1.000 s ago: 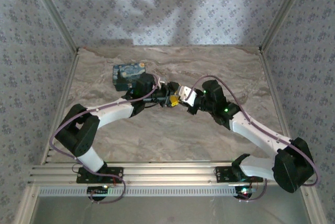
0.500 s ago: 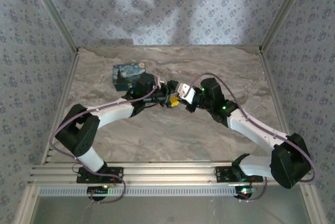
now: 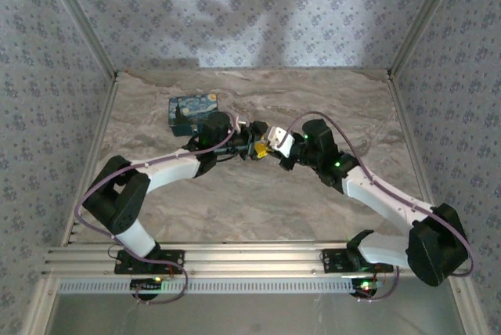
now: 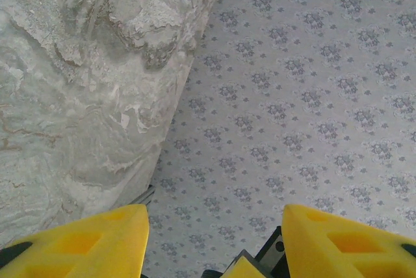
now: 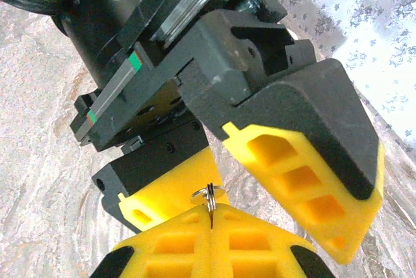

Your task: Unlock a padlock with a key

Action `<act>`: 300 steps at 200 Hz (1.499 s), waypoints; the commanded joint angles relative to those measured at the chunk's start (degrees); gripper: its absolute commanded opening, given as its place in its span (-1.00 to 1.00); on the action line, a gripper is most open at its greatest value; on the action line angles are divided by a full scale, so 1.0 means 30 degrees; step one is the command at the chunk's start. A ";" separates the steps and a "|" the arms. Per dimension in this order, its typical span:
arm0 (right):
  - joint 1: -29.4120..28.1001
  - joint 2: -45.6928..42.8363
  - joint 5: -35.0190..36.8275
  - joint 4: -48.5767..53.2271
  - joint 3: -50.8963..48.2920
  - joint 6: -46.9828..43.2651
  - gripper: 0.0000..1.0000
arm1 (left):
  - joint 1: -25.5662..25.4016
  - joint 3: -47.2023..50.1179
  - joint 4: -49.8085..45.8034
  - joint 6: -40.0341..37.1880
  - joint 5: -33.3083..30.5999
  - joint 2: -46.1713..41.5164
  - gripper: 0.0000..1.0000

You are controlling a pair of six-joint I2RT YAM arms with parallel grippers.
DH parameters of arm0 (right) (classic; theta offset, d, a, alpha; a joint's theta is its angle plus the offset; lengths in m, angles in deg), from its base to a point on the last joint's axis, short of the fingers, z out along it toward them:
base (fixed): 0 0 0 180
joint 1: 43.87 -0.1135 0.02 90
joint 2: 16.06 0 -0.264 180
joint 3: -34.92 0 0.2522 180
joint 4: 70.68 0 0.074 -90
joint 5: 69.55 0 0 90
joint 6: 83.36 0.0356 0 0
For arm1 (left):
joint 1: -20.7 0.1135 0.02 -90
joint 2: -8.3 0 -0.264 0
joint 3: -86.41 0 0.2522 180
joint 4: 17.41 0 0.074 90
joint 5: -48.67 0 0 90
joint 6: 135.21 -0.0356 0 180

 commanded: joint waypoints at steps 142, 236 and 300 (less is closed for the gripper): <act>0.0201 -0.1003 0.0429 0.0041 -0.0721 0.0566 -1.00 | -0.0154 0.0425 0.0875 0.0161 -0.0181 0.0017 -0.37; 0.0266 -0.1234 0.0465 -0.0060 -0.0823 0.0650 -1.00 | -0.0140 0.0502 0.0672 0.0087 -0.0209 -0.0005 -0.80; 0.0452 -0.1384 0.0439 -0.0151 -0.0784 0.0713 -1.00 | -0.0148 0.0425 0.0249 0.0036 -0.0223 -0.0014 -0.70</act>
